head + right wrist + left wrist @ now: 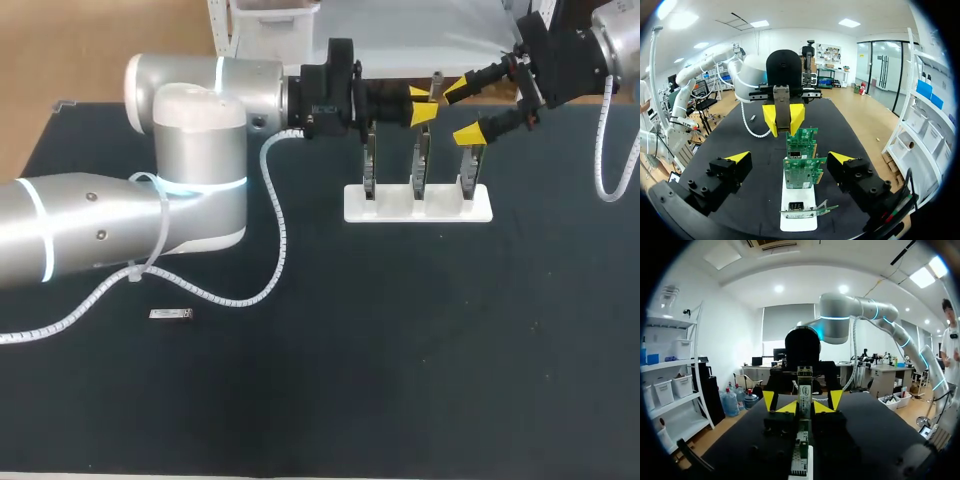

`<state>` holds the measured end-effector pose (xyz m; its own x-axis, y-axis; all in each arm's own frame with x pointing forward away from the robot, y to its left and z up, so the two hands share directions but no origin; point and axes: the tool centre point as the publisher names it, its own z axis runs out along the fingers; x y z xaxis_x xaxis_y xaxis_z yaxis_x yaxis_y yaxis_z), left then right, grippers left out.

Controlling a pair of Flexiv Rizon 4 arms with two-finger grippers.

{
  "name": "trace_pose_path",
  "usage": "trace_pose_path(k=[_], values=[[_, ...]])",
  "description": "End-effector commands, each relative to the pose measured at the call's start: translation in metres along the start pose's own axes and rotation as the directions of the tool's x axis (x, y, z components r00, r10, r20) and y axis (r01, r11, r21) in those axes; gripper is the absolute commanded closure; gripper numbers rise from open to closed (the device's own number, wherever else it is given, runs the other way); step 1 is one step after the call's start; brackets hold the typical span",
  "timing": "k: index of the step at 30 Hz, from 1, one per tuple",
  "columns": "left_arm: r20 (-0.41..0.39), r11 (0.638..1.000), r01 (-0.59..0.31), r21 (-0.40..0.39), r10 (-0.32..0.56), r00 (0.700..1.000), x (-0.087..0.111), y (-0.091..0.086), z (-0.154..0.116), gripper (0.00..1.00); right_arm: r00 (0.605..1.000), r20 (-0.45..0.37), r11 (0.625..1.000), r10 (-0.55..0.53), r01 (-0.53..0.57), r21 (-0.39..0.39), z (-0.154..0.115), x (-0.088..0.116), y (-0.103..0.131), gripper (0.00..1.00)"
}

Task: Pick up the optical module with the left hand, and insert it into the network port with the right hand.

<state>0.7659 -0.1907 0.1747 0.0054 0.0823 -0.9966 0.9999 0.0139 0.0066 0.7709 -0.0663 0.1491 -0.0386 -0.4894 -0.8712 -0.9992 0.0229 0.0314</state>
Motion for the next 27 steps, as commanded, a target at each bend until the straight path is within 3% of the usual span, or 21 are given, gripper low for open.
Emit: trace_pose_path(k=[1,27], values=[[-0.005,1.000,-0.004,0.010,0.004,1.000,0.0004,0.0041,0.0028,1.00,1.000,0.000,1.000,-0.001,0.001,0.006,-0.0001,-0.0003,0.0026,0.00],[-0.011,1.000,-0.008,0.015,0.008,1.000,0.0014,0.0087,-0.0001,1.00,1.000,0.000,1.000,-0.001,0.001,0.006,-0.0001,-0.0003,0.0026,0.00]])
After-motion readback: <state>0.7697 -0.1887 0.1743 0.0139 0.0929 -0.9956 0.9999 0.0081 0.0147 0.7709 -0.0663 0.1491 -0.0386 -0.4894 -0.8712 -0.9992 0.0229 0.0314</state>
